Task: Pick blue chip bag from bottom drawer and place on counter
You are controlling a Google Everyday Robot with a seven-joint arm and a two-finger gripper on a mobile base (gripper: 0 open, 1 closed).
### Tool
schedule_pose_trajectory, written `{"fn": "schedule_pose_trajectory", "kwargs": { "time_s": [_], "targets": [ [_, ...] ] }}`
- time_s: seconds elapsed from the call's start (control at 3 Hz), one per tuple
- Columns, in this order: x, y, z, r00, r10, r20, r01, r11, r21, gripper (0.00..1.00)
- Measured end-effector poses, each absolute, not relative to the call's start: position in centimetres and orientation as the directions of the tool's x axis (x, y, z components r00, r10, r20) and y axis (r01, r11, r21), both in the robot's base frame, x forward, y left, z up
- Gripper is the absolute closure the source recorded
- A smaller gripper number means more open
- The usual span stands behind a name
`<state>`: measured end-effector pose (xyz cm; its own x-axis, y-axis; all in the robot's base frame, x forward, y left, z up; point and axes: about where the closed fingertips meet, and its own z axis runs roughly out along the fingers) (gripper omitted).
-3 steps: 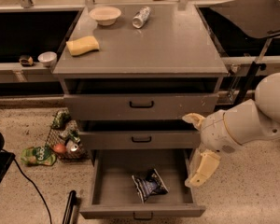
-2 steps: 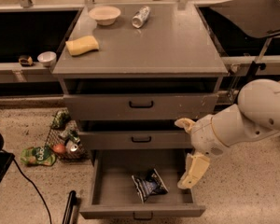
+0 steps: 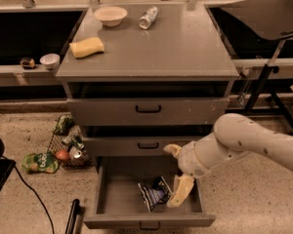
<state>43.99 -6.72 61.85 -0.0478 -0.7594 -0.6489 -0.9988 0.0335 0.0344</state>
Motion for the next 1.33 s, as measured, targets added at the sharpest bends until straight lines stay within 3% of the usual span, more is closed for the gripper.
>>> {"fn": "schedule_pose_trajectory", "kwargs": {
  "time_s": [0.33,0.67,1.33],
  "targets": [
    [43.7,-5.0,56.8,-0.086,-0.712,-0.696,-0.995,0.027,0.096,0.00],
    [43.7,-5.0,56.7,-0.086,-0.713,-0.696,-0.995,0.027,0.096,0.00],
    [46.9,-5.0,46.4,-0.065,-0.749,-0.659,-0.996,0.009,0.087,0.00]
  ]
}}
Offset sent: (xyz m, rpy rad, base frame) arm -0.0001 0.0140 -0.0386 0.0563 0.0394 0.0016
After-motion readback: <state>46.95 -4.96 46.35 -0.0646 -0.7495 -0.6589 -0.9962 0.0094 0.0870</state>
